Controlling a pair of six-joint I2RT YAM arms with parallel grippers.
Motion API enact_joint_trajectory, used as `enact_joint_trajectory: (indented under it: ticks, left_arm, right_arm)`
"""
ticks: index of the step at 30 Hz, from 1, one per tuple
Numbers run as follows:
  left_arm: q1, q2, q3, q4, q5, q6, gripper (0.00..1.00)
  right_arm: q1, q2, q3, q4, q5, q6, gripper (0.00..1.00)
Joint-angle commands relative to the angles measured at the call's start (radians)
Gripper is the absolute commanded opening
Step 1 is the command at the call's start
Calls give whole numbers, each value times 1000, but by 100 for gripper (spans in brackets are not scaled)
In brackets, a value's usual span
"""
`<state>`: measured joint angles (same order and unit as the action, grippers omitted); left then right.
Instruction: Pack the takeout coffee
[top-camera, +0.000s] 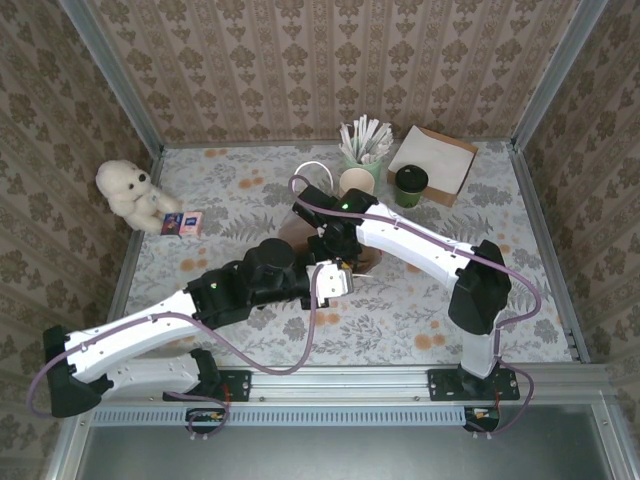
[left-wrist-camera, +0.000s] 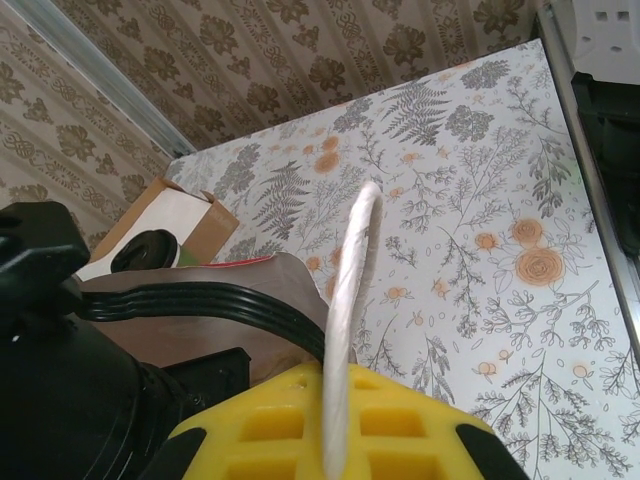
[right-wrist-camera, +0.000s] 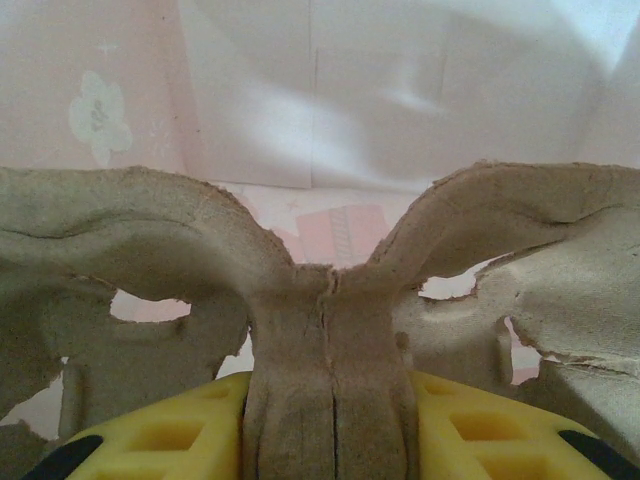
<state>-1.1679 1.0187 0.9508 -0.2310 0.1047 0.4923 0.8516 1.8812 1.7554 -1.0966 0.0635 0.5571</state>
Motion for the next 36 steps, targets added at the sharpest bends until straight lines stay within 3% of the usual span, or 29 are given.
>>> enact_joint_trajectory:
  ticks: [1, 4, 6, 12, 14, 17, 20, 25, 36]
  left_arm:
    - [2, -32, 44, 11, 78, -32, 0]
    - [12, -35, 58, -17, 81, -45, 0]
    - [23, -36, 66, -48, 65, -63, 13]
    - [70, -57, 77, -166, 79, -75, 38]
    - [79, -77, 80, -191, 99, -68, 41]
    - [86, -109, 60, -170, 130, -56, 34]
    - [89, -121, 43, -138, 162, -54, 17]
    - [91, -99, 68, -130, 192, -54, 0]
    - [112, -157, 33, -46, 227, -67, 0]
  right_arm:
    - [-7, 40, -1, 7, -10, 21, 40]
    - [-7, 43, 1, 7, -18, 17, 40]
    - [-7, 38, 0, 8, -18, 17, 40]
    - [-11, 34, -2, 11, -15, 10, 40]
    - [-11, 33, -3, 9, -14, 9, 40]
    - [-12, 33, -5, 11, -14, 11, 40]
    - [-12, 35, -5, 16, -14, 12, 40]
    - [-11, 39, -14, 39, -13, 25, 40]
    - [-13, 66, -64, 66, 4, 52, 39]
